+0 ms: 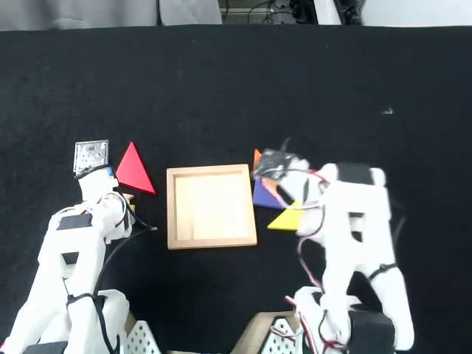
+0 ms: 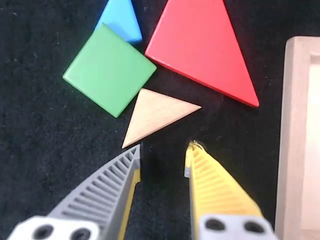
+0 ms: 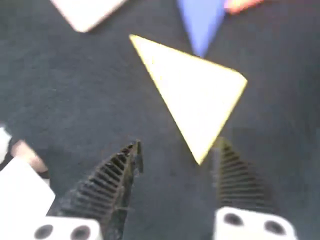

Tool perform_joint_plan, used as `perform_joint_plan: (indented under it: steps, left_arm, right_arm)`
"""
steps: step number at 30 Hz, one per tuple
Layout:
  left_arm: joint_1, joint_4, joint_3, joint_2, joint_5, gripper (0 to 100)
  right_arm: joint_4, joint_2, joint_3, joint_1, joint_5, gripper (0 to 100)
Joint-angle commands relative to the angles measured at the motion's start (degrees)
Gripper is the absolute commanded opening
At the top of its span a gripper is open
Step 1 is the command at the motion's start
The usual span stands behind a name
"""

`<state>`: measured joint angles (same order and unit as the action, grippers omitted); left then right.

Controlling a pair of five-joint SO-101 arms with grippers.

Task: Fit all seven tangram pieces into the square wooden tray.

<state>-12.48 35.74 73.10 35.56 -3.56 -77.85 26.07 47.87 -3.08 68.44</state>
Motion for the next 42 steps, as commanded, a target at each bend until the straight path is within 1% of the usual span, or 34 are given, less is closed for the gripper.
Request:
perform_joint_plan:
  steps: [1, 3, 7, 10, 15, 18, 21, 24, 29, 33, 37, 42]
  left_arm:
    - [0.48, -0.53, -3.30, -0.09, 0.26, 16]
    - [0.48, -0.53, -3.30, -0.09, 0.26, 16]
    - [0.48, -0.53, -3.30, -0.09, 0.26, 16]
    - [0.48, -0.62, -3.30, -0.09, 0.26, 16]
    - [0.48, -1.67, -3.30, -0.44, 0.26, 15]
    - [0.48, -1.67, -3.30, -0.44, 0.26, 15]
    - [0.48, -1.67, -3.30, -0.44, 0.26, 15]
    - [0.66, -1.76, -3.30, -0.35, 0.26, 15]
    - [0.75, -1.76, -3.30, -0.35, 0.26, 15]
    - [0.66, -1.76, -3.30, -0.35, 0.26, 15]
    - [0.48, -1.76, -3.30, -0.35, 0.26, 15]
    - [0.48, -1.76, -3.30, -0.35, 0.26, 15]
  right_arm:
    - [1.32, 0.40, 1.80, 6.95, 2.90, 30.4]
    - [3.60, -1.54, 2.15, 8.35, 2.73, 32.5]
    - [7.56, -7.25, 0.40, 6.33, 2.73, 36.4]
    - [8.35, -12.88, -3.03, 4.57, 3.08, 36.8]
    - [8.97, -21.58, -6.90, 3.78, 4.40, 36.8]
    - [8.88, -23.52, -10.07, 0.62, 4.75, 36.8]
    - [8.79, -23.52, -11.47, -2.99, 7.82, 36.9]
    - [8.97, -23.78, -11.56, -4.22, 9.14, 36.9]
    - [9.23, -24.13, -11.47, -3.60, 9.23, 36.9]
    - [9.05, -24.04, -10.68, -1.14, 9.23, 37.2]
    - [9.14, -24.04, -10.51, 1.58, 9.05, 41.2]
    - [9.23, -25.27, -10.59, 1.76, 9.76, 41.1]
